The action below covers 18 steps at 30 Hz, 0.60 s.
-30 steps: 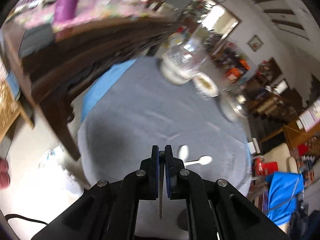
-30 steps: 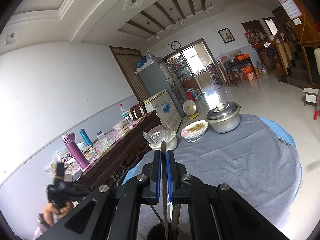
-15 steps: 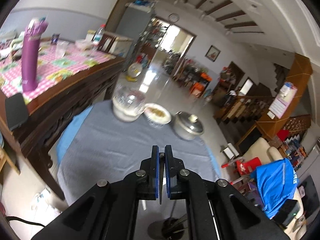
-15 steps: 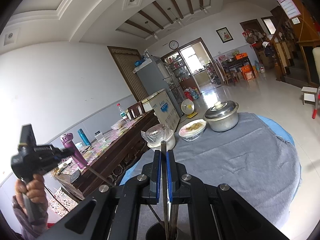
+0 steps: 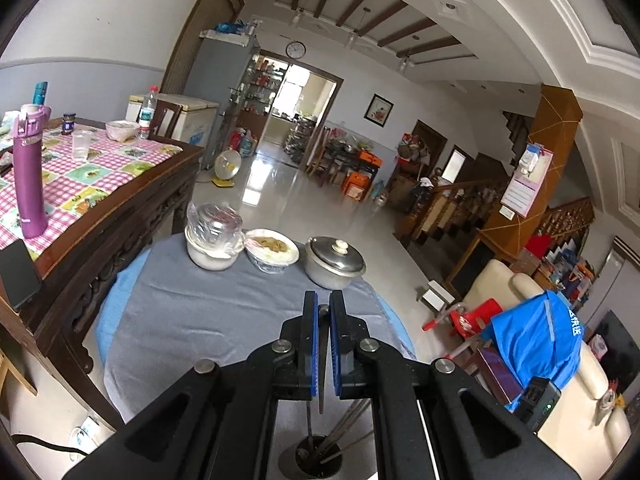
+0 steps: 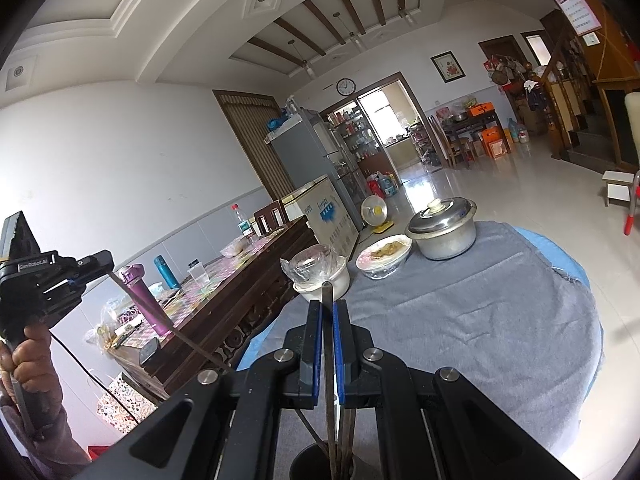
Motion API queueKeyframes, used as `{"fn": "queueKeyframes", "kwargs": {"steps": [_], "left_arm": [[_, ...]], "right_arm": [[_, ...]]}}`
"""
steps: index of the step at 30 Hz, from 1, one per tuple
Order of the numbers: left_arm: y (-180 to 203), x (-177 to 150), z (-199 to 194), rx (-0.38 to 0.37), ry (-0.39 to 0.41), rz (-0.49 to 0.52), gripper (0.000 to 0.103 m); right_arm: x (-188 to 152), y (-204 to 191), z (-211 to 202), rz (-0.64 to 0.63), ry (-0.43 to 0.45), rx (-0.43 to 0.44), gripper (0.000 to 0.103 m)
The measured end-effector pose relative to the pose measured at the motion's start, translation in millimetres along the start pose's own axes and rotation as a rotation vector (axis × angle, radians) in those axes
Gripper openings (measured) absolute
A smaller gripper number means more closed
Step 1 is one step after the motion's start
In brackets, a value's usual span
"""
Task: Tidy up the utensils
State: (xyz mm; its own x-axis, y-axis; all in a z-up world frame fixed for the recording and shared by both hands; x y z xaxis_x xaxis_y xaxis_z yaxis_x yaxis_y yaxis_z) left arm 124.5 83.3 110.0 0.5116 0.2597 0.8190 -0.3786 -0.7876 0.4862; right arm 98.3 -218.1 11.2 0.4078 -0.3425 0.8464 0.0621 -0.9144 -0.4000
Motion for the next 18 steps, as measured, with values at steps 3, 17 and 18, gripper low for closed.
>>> {"fn": "queueKeyframes", "kwargs": {"steps": [3,17,18], "left_arm": [[-1,-8,5,-0.009,-0.028,-0.012,0.005],[-6,-55,48,-0.006,-0.211,-0.028,0.005],[-7,-59,50,-0.006,-0.224,-0.028,0.005]], "right_arm": [[-1,1,2,-0.006,-0.002,-0.006,0.006],[-4,1,8,-0.025,-0.015,-0.027,0.006],[-5,2,9,-0.028,-0.019,-0.031,0.006]]}}
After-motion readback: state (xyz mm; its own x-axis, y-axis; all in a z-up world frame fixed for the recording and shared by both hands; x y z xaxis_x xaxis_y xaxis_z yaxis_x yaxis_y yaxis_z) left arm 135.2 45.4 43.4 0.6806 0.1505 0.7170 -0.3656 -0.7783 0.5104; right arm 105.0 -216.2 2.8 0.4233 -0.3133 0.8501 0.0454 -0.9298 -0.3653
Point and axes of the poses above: each gripper's, at about its wrist camera, not at the fingertips, and z roughly the way its jaws point, y to its right, x to its top, the point moved 5 cm from there along z, roughly the way its jaws point, and after that the axes turned 15 degrees about -x, right-handed, at the moved point
